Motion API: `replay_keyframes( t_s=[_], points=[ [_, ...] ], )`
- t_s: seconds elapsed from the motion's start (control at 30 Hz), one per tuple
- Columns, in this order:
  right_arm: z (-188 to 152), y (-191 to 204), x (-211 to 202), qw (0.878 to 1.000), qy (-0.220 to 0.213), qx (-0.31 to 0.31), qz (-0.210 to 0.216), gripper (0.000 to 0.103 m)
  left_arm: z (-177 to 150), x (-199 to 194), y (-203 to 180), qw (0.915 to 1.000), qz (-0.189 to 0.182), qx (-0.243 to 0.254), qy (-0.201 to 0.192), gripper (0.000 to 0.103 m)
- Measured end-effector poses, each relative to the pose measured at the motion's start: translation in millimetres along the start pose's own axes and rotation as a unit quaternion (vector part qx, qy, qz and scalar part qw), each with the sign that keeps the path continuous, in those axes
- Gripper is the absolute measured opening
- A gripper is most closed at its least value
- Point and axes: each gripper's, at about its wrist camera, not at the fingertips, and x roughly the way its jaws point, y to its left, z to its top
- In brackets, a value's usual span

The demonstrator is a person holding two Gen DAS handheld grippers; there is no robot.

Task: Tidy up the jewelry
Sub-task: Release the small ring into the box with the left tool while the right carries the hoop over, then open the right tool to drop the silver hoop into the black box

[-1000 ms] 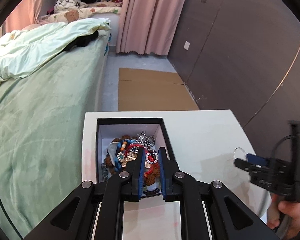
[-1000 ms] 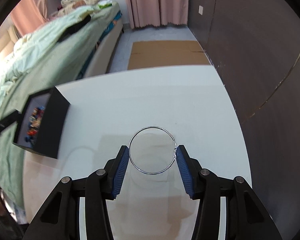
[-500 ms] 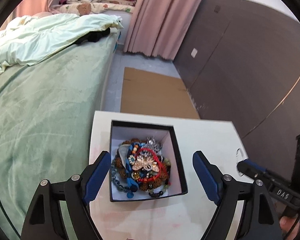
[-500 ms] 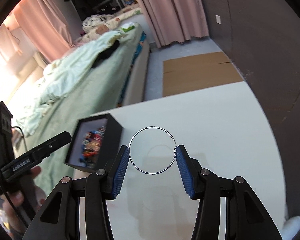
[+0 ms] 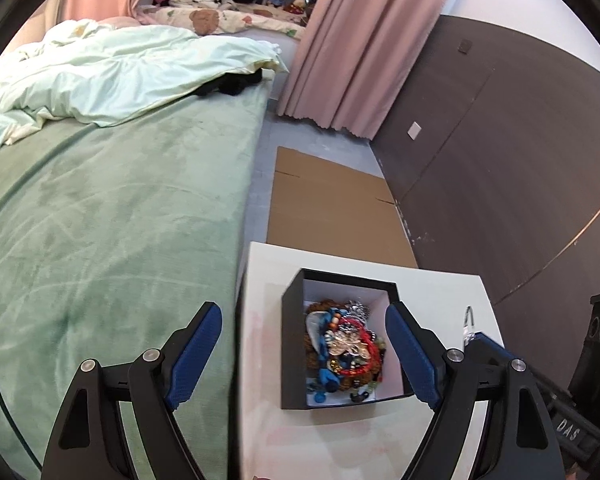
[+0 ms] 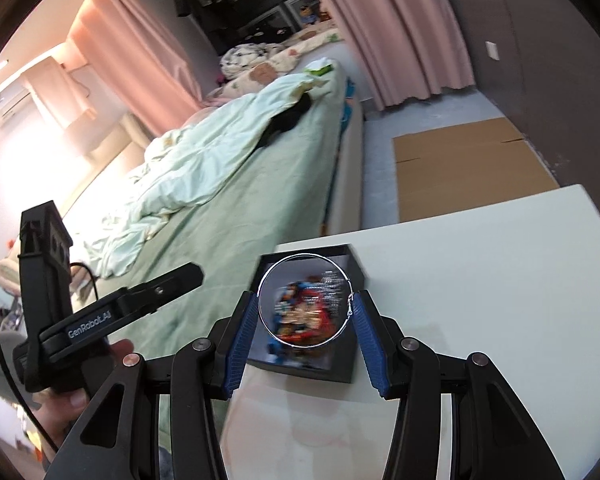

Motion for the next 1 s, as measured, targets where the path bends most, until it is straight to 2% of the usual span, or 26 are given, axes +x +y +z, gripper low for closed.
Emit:
replay_keyframes(
  t_s=[0.27, 0.37, 0.5, 0.53, 0.6, 0.63, 1.0],
  points=[
    [-4.1, 8.4, 19.4, 1.000, 0.005, 0.010, 0.015, 0.050, 3.4, -5.3, 14.0, 0.9999, 0.001, -0.016, -0.004, 0.084],
    [-4.5, 7.7, 24.8, 0.999, 0.011, 0.022, 0.034, 0.050, 4.7, -6.1, 16.2, 0.9998, 0.000, -0.018, -0.005, 0.084],
    [-6.7, 6.8, 30.9, 0.998, 0.039, 0.030, 0.043, 0.051, 5.4, -7.9, 16.6, 0.9997, -0.001, -0.021, -0.007, 0.084],
    [-7.4, 5.3, 32.1, 0.997, 0.046, 0.036, 0.043, 0.053, 5.4, -8.4, 16.8, 0.9997, -0.002, -0.022, -0.007, 0.084],
    [-9.6, 1.5, 31.4, 0.997, 0.050, 0.040, 0.033, 0.082, 4.9, -9.7, 16.2, 0.9997, -0.003, -0.022, -0.007, 0.084],
    [-10.1, 0.3, 29.8, 0.998, 0.049, 0.040, 0.027, 0.084, 5.1, -9.7, 16.3, 0.9997, -0.002, -0.022, -0.007, 0.084],
    [-11.2, -13.8, -36.6, 0.998, -0.011, 0.057, 0.000, 0.085, -9.8, -30.0, -12.1, 0.9997, -0.015, 0.015, -0.015, 0.084]
  ],
)
